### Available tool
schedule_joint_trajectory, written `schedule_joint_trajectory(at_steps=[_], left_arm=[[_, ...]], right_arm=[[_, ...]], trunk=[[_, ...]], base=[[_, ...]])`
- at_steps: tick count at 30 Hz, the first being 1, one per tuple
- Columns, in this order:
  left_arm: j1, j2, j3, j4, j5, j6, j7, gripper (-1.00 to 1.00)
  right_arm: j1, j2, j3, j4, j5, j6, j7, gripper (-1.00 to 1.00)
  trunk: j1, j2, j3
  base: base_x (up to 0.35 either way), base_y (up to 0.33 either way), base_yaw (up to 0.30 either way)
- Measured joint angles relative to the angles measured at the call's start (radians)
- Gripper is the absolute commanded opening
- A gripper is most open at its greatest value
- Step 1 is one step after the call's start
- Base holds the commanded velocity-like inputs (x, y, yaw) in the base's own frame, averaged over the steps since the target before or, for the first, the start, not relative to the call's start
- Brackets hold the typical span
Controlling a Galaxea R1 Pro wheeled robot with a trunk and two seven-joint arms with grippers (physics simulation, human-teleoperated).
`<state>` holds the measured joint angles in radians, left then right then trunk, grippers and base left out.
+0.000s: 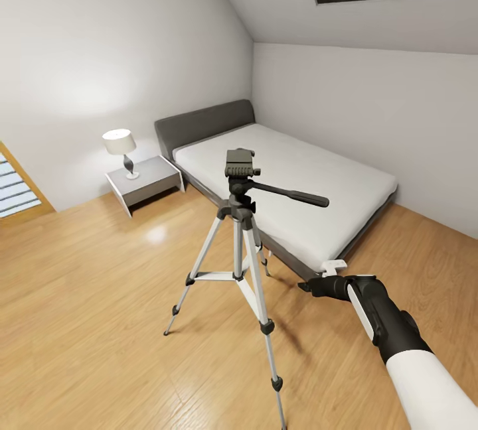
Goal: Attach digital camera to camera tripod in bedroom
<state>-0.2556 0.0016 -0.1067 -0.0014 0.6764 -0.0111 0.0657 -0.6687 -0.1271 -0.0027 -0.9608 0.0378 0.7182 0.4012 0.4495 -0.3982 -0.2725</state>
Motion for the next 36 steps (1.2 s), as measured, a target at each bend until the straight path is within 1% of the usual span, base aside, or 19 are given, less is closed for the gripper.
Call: schedule_joint_trajectory(at_steps=[36], left_arm=[[0.0, -0.001, 0.0, 0.0, -0.005, 0.0, 0.0, -1.0]], right_arm=[[0.0, 0.0, 0.001, 0.0, 0.0, 0.004, 0.0, 1.0]], trunk=[[0.0, 0.0, 0.0]], base=[[0.0, 0.0, 0.0]])
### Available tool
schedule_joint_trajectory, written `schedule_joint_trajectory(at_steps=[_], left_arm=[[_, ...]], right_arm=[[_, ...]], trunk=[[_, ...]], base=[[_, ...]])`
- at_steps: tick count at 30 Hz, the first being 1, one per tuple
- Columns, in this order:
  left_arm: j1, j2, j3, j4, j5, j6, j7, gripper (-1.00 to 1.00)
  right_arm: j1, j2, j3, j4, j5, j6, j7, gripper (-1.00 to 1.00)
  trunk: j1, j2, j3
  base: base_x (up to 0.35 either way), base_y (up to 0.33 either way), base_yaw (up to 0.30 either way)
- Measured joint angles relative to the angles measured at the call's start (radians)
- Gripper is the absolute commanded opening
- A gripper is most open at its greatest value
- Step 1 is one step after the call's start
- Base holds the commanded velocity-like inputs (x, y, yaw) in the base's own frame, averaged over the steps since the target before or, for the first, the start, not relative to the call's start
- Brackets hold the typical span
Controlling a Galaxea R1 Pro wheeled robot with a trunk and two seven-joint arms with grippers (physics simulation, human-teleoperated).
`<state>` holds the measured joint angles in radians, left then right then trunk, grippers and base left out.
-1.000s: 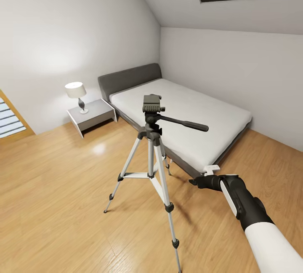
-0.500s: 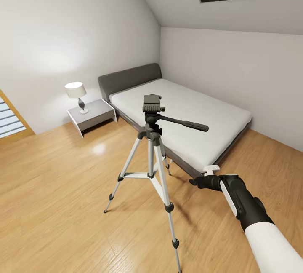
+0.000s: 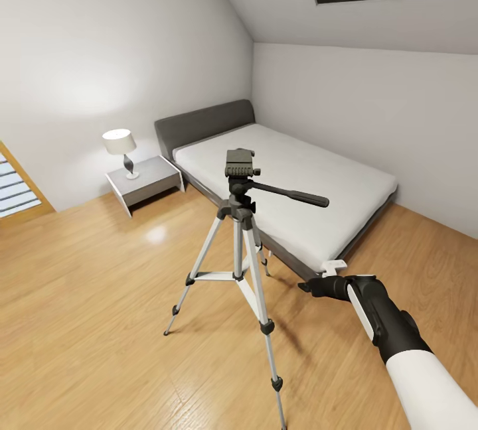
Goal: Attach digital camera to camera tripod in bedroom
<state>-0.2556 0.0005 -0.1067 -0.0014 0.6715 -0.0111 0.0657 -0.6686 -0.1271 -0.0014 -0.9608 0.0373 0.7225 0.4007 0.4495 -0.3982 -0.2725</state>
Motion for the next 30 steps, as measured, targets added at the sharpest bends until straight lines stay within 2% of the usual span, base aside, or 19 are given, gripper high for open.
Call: schedule_joint_trajectory(at_steps=[8, 30], left_arm=[[0.0, 0.0, 0.0, 0.0, -0.001, 0.0, 0.0, -1.0], [0.0, -0.001, 0.0, 0.0, -0.003, -0.001, 0.0, -1.0]], right_arm=[[0.0, 0.0, -0.001, 0.0, 0.0, 0.0, 0.001, 1.0], [0.0, 0.0, -0.001, 0.0, 0.0, 0.0, 0.001, 1.0]], trunk=[[0.0, 0.0, 0.0], [0.0, 0.0, 0.0]], base=[[0.0, 0.012, 0.0], [0.0, 0.114, 0.0]])
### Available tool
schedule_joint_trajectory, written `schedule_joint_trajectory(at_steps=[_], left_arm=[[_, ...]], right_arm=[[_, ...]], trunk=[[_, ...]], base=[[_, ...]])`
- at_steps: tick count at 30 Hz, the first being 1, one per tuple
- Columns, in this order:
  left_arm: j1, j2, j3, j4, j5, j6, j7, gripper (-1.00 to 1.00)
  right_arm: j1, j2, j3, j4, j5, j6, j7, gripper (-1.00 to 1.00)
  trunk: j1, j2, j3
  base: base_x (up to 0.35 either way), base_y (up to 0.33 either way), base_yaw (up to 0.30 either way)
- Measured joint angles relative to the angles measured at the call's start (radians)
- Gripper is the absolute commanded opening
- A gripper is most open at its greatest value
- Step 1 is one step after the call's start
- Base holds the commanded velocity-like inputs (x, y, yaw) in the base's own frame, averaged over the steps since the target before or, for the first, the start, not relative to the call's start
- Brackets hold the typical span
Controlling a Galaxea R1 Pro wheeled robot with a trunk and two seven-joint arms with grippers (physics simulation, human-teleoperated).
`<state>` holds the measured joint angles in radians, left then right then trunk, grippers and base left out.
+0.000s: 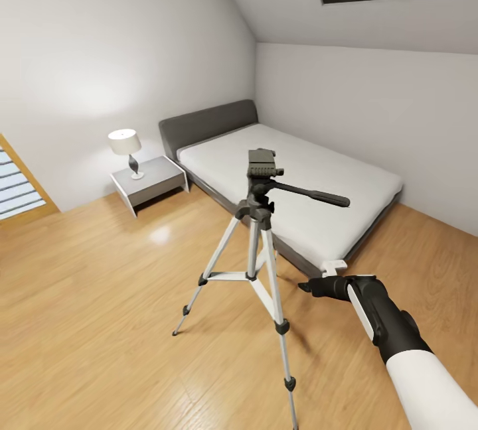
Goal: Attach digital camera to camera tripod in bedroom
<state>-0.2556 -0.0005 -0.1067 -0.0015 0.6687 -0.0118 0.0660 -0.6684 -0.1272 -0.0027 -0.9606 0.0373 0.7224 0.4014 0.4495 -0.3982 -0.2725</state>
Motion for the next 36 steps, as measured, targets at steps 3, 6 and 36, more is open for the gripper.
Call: schedule_joint_trajectory(at_steps=[3, 6, 36], left_arm=[[0.0, -0.001, 0.0, 0.0, 0.0, 0.0, 0.0, -1.0], [0.0, -0.001, 0.0, 0.0, -0.001, 0.001, 0.0, -1.0], [0.0, -0.001, 0.0, 0.0, -0.002, 0.001, 0.0, -1.0]], right_arm=[[0.0, 0.0, 0.0, 0.0, 0.0, 0.0, 0.0, 1.0], [0.0, 0.0, 0.0, 0.0, 0.0, 0.0, 0.0, 1.0], [0.0, -0.035, 0.001, 0.012, 0.003, 0.0, -0.001, 1.0]], trunk=[[0.0, 0.0, 0.0], [0.0, 0.0, 0.0], [0.0, 0.0, 0.0]], base=[[0.0, 0.276, 0.0], [0.0, 0.209, 0.0], [0.0, 0.011, -0.017]])
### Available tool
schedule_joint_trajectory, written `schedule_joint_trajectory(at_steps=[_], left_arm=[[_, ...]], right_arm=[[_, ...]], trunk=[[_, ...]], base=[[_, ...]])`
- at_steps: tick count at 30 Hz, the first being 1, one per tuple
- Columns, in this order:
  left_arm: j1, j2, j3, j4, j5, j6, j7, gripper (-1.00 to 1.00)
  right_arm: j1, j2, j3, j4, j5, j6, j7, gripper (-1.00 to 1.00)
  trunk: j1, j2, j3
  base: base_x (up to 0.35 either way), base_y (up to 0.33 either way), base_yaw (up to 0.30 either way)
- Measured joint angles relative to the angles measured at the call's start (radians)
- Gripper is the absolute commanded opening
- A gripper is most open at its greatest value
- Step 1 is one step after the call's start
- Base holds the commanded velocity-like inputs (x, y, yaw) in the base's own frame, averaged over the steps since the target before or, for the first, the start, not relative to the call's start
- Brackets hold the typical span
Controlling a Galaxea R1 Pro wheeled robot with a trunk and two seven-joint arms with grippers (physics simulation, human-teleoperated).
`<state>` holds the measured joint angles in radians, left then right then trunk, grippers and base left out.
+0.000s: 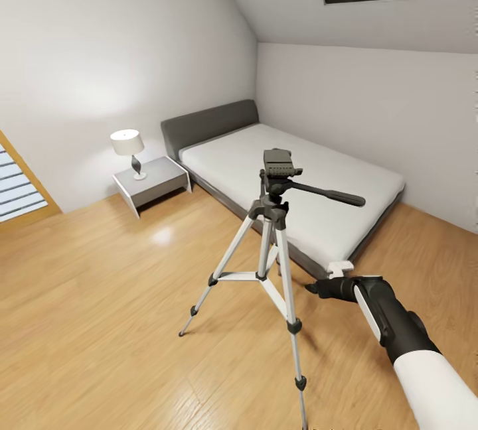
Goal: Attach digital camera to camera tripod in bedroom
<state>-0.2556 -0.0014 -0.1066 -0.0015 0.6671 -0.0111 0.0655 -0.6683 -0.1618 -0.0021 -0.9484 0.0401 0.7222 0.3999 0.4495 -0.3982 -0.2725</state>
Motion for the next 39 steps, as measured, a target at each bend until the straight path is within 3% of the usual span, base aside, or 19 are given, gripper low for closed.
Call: schedule_joint_trajectory(at_steps=[12, 32, 36, 39], left_arm=[[0.0, 0.0, 0.0, 0.0, 0.0, 0.0, 0.0, -1.0], [0.0, 0.003, 0.0, 0.0, 0.002, 0.0, 0.0, -1.0], [0.0, 0.001, 0.0, 0.0, 0.002, 0.0, 0.0, -1.0], [0.0, 0.0, 0.0, 0.0, 0.001, 0.0, 0.0, -1.0]], right_arm=[[0.0, -0.015, 0.002, 0.008, 0.004, -0.004, -0.003, 1.0], [0.0, -0.004, 0.01, 0.009, -0.002, 0.003, 0.003, 1.0], [0.0, -0.003, 0.02, 0.009, -0.003, 0.005, 0.031, 1.0], [0.0, -0.005, 0.042, 0.009, -0.004, 0.004, 0.114, 1.0]], trunk=[[0.0, 0.0, 0.0], [0.0, 0.0, 0.0], [0.0, 0.0, 0.0], [0.0, 0.0, 0.0]], base=[[0.0, 0.0, -0.084], [0.0, -0.079, -0.001], [0.0, -0.004, 0.0], [0.0, -0.002, 0.0]])
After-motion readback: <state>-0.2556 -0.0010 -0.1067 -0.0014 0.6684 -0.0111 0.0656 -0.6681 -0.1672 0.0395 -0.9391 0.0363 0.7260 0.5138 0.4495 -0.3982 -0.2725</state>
